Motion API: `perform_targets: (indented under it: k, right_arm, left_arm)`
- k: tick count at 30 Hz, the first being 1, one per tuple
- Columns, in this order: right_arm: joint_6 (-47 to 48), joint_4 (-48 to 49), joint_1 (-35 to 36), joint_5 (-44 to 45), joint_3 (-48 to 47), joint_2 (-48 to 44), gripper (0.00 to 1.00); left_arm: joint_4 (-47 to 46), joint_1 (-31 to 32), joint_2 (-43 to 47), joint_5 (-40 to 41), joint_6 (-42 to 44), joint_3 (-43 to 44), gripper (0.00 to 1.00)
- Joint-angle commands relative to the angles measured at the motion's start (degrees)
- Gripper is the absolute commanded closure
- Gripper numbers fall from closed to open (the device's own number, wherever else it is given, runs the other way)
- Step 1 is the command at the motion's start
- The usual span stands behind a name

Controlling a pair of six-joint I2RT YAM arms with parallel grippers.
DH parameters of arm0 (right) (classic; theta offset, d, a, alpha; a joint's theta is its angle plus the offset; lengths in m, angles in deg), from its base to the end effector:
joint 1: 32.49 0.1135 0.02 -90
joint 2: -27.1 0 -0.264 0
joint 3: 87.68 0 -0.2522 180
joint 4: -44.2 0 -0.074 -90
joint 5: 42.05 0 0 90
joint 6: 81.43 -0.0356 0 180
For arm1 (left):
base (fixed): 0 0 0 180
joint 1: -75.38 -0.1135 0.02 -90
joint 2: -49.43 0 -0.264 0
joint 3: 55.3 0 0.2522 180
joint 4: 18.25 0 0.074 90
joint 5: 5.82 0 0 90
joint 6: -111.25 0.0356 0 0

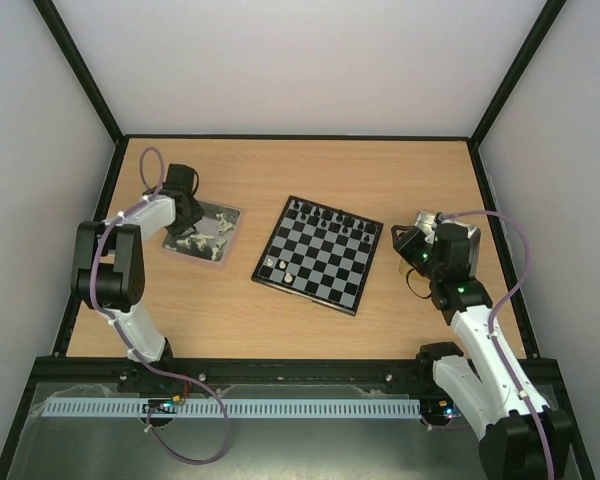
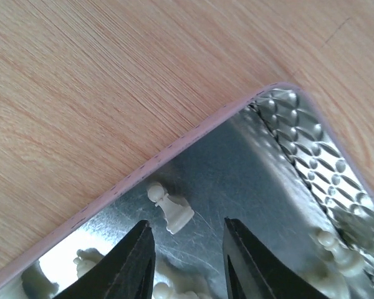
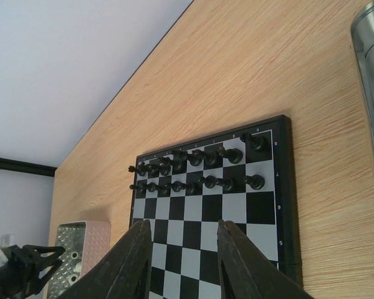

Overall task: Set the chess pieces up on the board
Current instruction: Pick up the chess piece from the storage box.

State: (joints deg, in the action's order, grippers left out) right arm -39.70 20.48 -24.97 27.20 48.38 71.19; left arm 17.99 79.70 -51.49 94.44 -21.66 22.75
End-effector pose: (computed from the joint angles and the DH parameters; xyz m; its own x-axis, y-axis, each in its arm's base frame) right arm 0.1775 0.0362 0.2531 -0.5981 0.6250 -0.5017 0.0041 0.6284 0.7779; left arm 0.3578 -0.0207 0.1811 -0.6151 -0.6254 -0.4801 -0.5951 0.7677 -0.2376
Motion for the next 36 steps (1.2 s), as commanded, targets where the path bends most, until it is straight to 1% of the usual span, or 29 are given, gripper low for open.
perform_targets:
  k: [1, 4, 17, 20, 23, 27, 30, 36]
  right_arm:
    - [-0.3, 0.9, 0.4, 0.1, 0.7, -0.7, 0.7]
    - [-0.2, 1.0, 0.3, 0.1, 0.7, -0.5, 0.71]
    - [-0.1, 1.3, 0.4, 0.2, 0.5, -0.1, 0.7]
    - [-0.1, 1.3, 0.3, 0.2, 0.5, 0.0, 0.71]
    - [-0.2, 1.4, 0.3, 0.2, 0.5, 0.0, 0.71]
    - [-0.2, 1.3, 0.3, 0.1, 0.5, 0.0, 0.71]
    - [-0.2, 1.3, 0.3, 0.2, 0.4, 0.0, 0.71]
    - [-0.2, 1.3, 0.3, 0.0, 0.6, 0.2, 0.71]
  left_arm:
    - [-1.3, -0.1, -2.3, 3.1, -2.2, 1.0, 0.68]
    - [-1.3, -0.1, -3.2, 3.5, -2.3, 0.9, 0.7]
    - [-0.8, -0.1, -7.7, 1.6, -0.8, 2.1, 0.71]
    - [-0.5, -0.1, -8.2, 1.8, -0.3, 2.5, 0.74]
    - [-0.4, -0.1, -8.3, 2.0, 0.1, 2.4, 0.8]
    - [-0.2, 0.0, -7.6, 1.8, 0.7, 2.1, 0.86]
    - [0.2, 0.4, -6.4, 1.1, 1.2, 1.8, 0.86]
    - [1.0, 2.8, -0.8, -1.7, 2.9, 0.7, 0.87]
